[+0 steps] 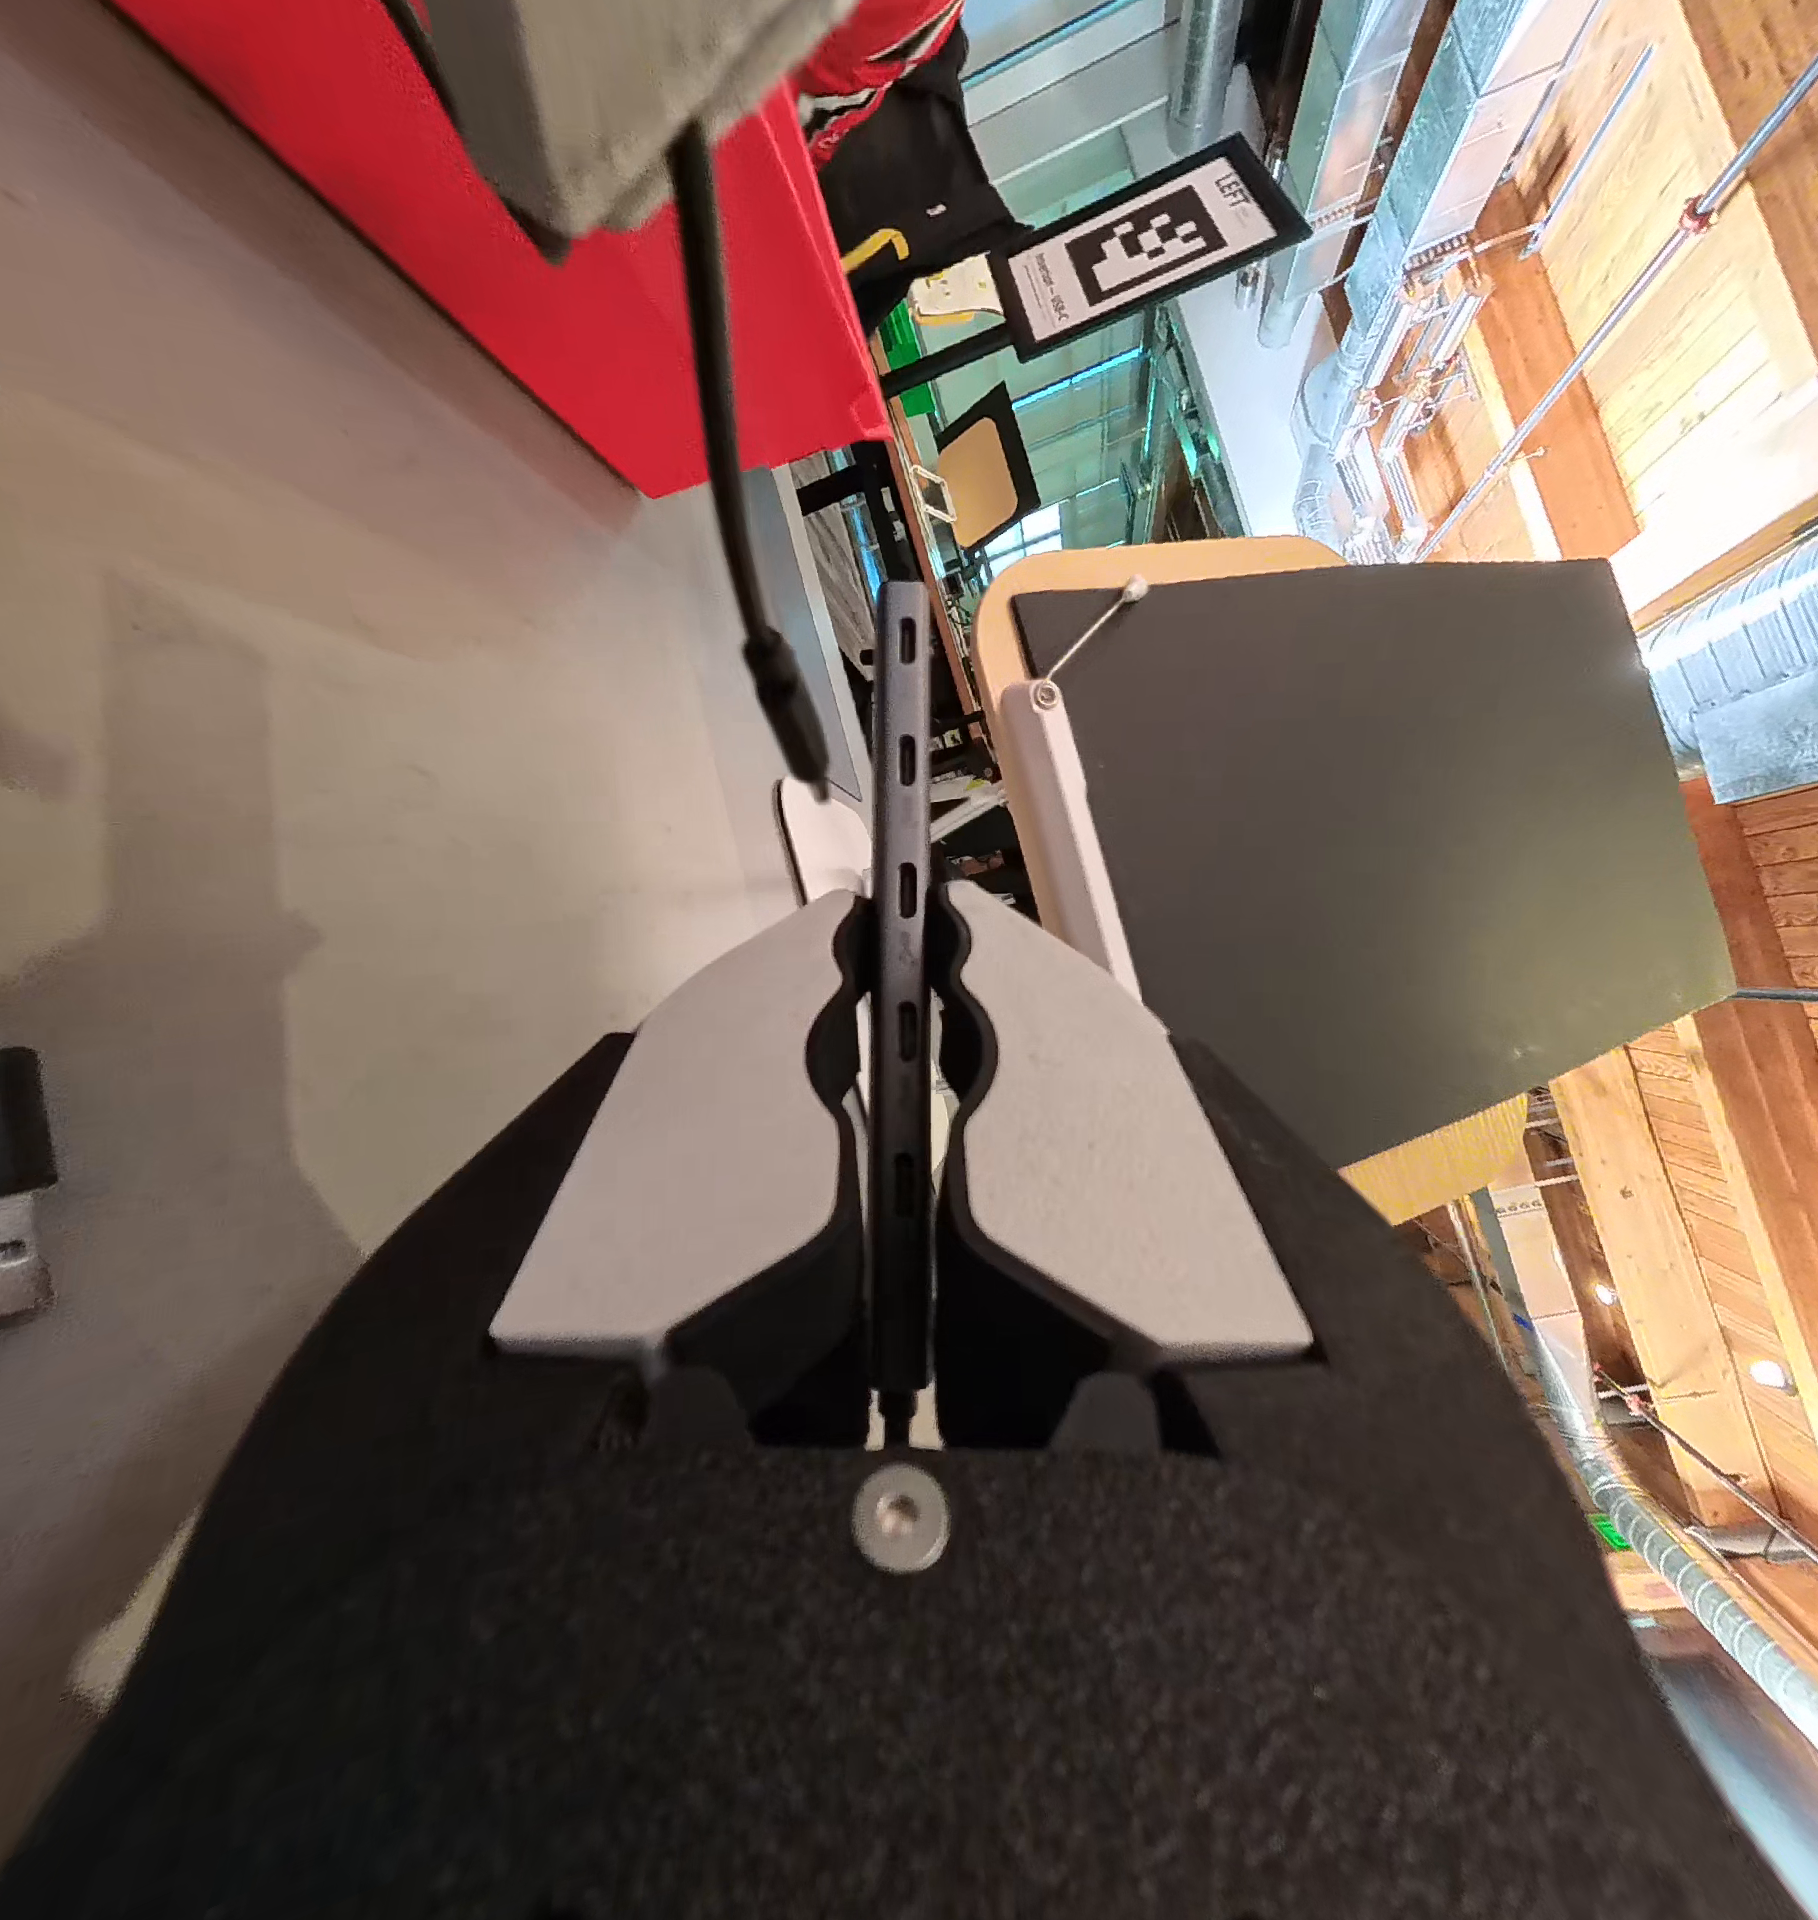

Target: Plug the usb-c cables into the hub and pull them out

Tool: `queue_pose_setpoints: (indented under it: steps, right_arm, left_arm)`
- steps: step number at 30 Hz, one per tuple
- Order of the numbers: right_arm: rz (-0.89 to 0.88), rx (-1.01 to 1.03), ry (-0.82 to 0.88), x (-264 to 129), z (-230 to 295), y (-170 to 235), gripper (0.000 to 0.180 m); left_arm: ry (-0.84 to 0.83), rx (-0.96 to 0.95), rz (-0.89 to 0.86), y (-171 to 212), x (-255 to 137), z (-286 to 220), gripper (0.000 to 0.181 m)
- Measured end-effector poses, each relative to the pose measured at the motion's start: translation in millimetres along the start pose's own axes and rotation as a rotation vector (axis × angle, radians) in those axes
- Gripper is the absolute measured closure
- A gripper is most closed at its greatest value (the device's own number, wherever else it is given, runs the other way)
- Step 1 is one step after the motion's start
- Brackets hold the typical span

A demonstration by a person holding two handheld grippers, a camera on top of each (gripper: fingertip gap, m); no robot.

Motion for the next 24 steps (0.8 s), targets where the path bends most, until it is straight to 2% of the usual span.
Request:
queue_pose_setpoints:
  steps: [24]
  right_arm:
    - [0.003, -0.054, -0.038, -1, 12, -8, 0.17]
  left_arm:
    - [-0.022, 0.045, 0.002, -4, 1, -7, 0.179]
Point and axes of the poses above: each gripper's, where its closed fingertips meet, x out along the fingers, y out of its underside, z = x × y across the jaws, the point moved 6 cm from there along -x, back along the fingers, and after that the axes turned 2 degrees about x, right-handed, at the moved point
